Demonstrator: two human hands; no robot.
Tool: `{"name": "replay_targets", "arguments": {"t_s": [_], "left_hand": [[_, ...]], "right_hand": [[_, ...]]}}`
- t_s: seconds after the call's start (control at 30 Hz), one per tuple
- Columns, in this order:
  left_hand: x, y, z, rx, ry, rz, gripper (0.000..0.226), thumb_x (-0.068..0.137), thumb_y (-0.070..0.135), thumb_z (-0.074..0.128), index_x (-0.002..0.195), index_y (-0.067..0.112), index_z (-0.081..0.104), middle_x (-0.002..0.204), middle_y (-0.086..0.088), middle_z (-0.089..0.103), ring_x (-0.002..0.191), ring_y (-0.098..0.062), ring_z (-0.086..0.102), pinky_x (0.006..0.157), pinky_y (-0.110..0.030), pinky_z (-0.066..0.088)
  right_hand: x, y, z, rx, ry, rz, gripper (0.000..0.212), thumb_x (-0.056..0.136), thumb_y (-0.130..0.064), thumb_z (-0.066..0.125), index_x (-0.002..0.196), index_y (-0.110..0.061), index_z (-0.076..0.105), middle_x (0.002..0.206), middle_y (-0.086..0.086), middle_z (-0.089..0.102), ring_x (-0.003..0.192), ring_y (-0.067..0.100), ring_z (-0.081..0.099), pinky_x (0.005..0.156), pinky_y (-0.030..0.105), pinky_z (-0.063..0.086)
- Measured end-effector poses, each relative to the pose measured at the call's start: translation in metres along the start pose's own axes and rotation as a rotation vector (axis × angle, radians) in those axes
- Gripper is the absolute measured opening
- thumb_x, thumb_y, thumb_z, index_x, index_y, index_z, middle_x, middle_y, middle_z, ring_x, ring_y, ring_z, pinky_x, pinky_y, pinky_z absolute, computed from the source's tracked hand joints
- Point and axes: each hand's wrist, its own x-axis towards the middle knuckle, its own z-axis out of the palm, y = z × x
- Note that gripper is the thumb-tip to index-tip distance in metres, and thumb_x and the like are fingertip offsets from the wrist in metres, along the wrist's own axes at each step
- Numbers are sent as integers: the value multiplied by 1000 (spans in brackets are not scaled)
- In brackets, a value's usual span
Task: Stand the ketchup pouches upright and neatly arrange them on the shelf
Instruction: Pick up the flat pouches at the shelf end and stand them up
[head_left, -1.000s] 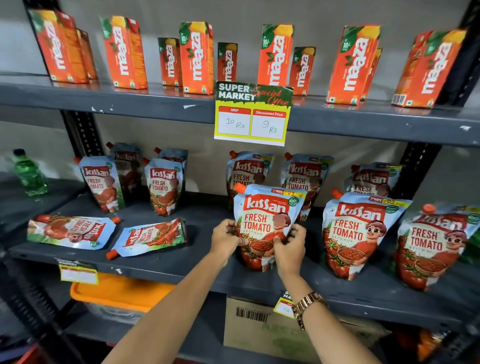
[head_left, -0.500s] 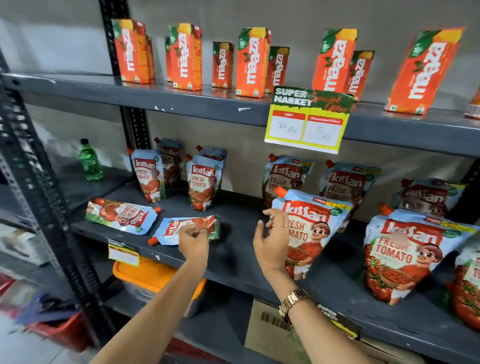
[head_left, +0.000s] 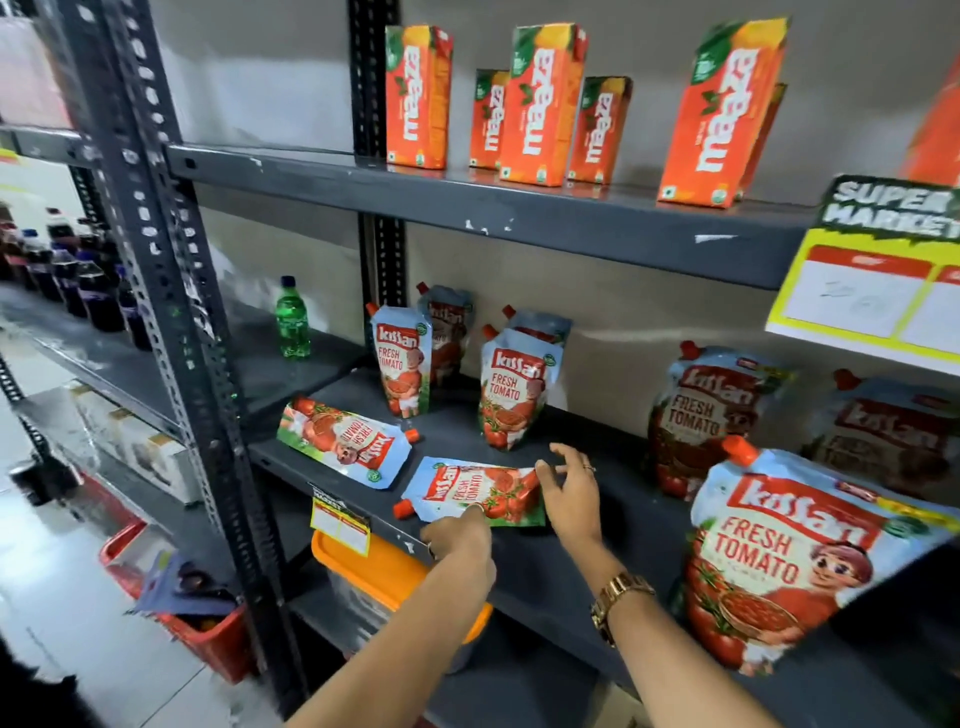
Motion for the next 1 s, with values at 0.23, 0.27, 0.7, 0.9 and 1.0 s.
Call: {"name": "replay_targets", "arguments": {"t_s": [0.23,0.27,0.7,0.9,1.0], "left_hand": [[13,19,3,10,-39,2,49,89,8,54,132,1,32,133,-20,50,109,-39,59,85,-41,53],[20,25,1,29,-59,14,46,90,9,52,132,1,35,134,-19,51,111,-39,58,80,-41,52],[26,64,-24,490,-306,40,50,82,-5,62,126,-2,38,137,-24,48,121,-42,50,90,-49,48],[31,59,-28,462,-232,150,33,77,-9,66,105,-2,51,126,-20,58,118,-38,53,87,-48,49],[23,59,-21,421,-243,301,31,76,-10,65,102,4,55,109,-12,63,106,-29,56,76,-41,50]], "right_hand": [[10,3,8,81,-159,106,18,88,-15,52,91,-11,70,105,9,71,102,24,62,79,25,42],[6,2,6,24,-146,77,15,85,-18,56,86,-12,70,98,8,72,97,24,64,76,27,44],[-13,-39,11,298,-397,623,21,78,-17,70,75,-5,53,75,9,58,77,28,61,70,46,58],[-23,-28,14,364,-379,499,16,78,-2,65,66,-12,61,71,4,64,65,13,59,56,22,46],[-25,-24,10,494,-350,399,17,78,4,63,72,-12,63,76,3,67,70,10,62,56,13,51]]}}
